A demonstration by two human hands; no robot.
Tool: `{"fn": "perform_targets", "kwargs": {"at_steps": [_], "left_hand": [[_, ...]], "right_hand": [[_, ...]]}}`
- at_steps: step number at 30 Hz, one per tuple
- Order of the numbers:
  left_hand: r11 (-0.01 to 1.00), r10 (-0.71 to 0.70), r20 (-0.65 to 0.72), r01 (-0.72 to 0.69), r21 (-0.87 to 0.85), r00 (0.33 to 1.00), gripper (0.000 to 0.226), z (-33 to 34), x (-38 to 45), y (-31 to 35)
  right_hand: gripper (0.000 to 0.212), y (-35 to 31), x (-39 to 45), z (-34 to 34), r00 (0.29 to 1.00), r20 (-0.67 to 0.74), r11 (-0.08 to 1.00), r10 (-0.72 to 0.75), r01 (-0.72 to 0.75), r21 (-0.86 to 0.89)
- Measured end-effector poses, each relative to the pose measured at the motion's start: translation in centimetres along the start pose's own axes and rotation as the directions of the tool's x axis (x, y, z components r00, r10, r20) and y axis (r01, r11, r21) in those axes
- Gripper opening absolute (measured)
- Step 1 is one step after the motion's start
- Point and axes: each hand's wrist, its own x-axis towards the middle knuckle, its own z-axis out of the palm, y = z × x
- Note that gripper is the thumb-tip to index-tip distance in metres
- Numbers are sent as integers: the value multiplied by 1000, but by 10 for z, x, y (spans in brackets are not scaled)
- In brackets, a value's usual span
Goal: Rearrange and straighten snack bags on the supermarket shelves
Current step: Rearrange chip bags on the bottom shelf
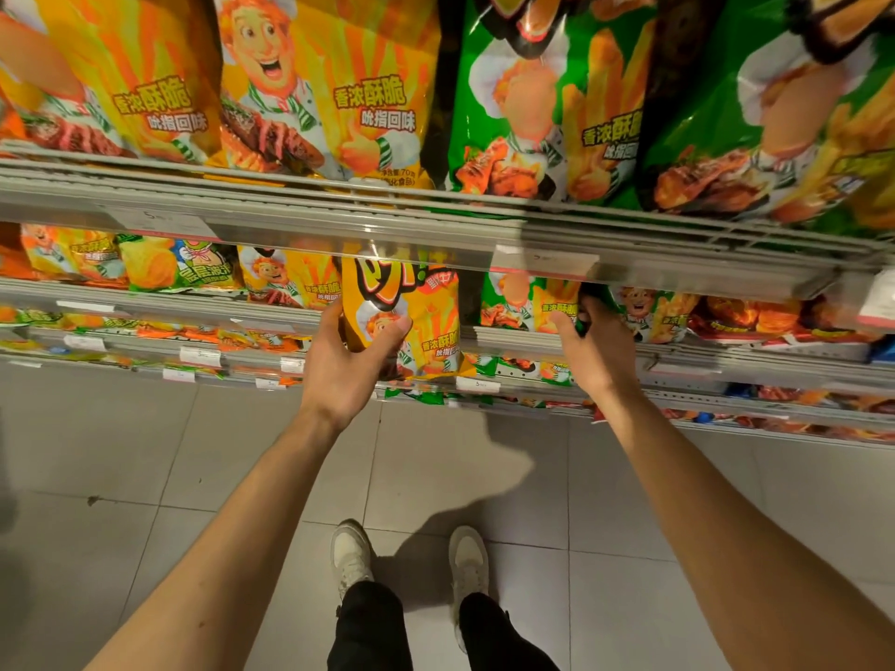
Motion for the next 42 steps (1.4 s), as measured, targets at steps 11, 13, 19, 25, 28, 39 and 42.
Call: {"fn": "perform_targets", "kwargs": {"at_steps": [11, 13, 19, 25, 28, 39, 42], "left_hand": [[999, 21, 52, -20, -25, 998, 55, 14, 7, 3], [1000, 27, 85, -26, -12, 996, 55, 15, 9, 4], [997, 0, 175, -14, 80, 985, 58, 4, 20, 6], [972, 29, 9, -30, 234, 1000, 55, -19, 22, 3], [829, 273, -95, -184, 529, 957, 54, -37, 27, -3], [757, 211, 113, -235, 609, 971, 66, -43, 42, -13], [767, 212, 112, -236, 597, 971, 67, -46, 43, -14]], "right_hand": [[39, -44, -49, 21, 977, 192, 950, -89, 26, 310], [57, -59, -51, 31, 918, 382, 931, -107, -42, 361], [76, -72, -42, 51, 891, 452, 903, -52, -152, 402], [29, -76, -30, 46, 933, 355, 836, -60, -147, 529], [27, -84, -20, 45, 964, 261, 820, -52, -107, 562], [54, -103, -7, 66, 953, 296, 990, -58, 17, 140], [45, -102, -11, 66, 983, 175, 973, -54, 12, 232]]}}
